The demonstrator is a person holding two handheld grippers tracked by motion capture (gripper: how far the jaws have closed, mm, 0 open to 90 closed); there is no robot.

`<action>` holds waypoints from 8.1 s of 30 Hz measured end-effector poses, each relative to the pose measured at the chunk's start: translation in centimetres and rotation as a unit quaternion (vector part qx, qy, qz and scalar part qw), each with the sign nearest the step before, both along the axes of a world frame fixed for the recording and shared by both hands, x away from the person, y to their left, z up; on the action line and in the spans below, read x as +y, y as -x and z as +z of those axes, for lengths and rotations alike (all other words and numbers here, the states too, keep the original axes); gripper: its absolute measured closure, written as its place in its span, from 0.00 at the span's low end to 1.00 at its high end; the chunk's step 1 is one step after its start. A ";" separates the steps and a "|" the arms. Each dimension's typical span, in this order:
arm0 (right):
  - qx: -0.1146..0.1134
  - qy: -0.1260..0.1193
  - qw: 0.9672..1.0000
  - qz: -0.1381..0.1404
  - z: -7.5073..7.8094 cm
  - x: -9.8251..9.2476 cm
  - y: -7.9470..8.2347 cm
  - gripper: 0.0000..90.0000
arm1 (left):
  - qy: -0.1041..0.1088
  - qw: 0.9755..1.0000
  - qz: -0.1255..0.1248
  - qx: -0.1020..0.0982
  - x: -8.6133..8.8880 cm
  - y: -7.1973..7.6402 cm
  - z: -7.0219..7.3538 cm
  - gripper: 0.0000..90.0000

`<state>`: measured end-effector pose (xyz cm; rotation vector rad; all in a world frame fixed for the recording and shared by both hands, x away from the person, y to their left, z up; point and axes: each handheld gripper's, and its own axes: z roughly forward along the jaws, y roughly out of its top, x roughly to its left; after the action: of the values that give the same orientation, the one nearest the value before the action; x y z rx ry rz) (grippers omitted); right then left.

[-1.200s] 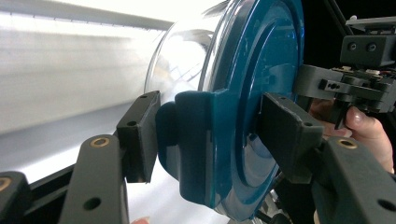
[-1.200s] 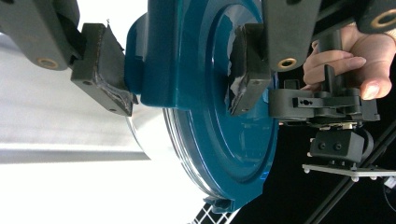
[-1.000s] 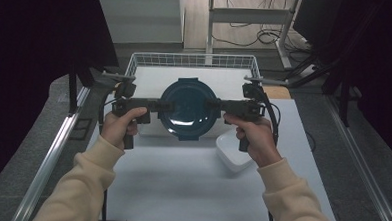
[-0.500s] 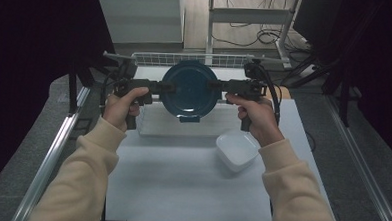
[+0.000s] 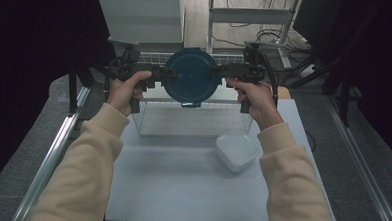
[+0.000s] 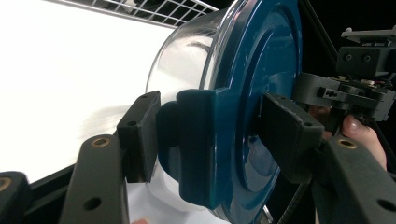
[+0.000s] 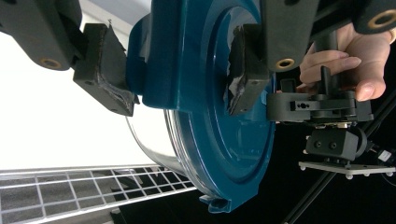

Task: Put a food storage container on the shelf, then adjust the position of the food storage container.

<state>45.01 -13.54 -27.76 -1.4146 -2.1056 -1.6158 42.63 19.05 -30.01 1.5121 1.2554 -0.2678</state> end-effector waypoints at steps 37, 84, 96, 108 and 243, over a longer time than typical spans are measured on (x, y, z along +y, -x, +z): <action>0.106 -0.027 0.993 -0.032 -3.5 -1.2 -6.1 0.45 | 0.043 0.996 0.038 0.075 -1.1 -6.8 -3.5 0.44; -0.112 0.172 0.979 0.001 -6.2 -6.2 8.1 0.19 | -0.153 0.981 0.000 -0.119 0.3 9.9 -9.0 0.24; -0.085 0.221 0.971 0.020 -13.0 -8.2 12.7 0.21 | -0.215 0.970 -0.027 -0.107 0.1 14.1 -13.9 0.25; -0.061 0.247 0.967 0.026 -16.5 -9.1 14.8 0.22 | -0.233 0.969 -0.038 -0.068 1.5 16.6 -17.4 0.26; -0.060 0.349 0.921 0.159 -20.1 -1.3 10.9 0.99 | -0.221 0.974 -0.022 -0.051 3.0 16.8 -18.5 0.26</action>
<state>34.12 -14.82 -47.86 -1.0201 -2.9696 -0.8733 25.86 22.06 -48.51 1.9077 1.2522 0.0695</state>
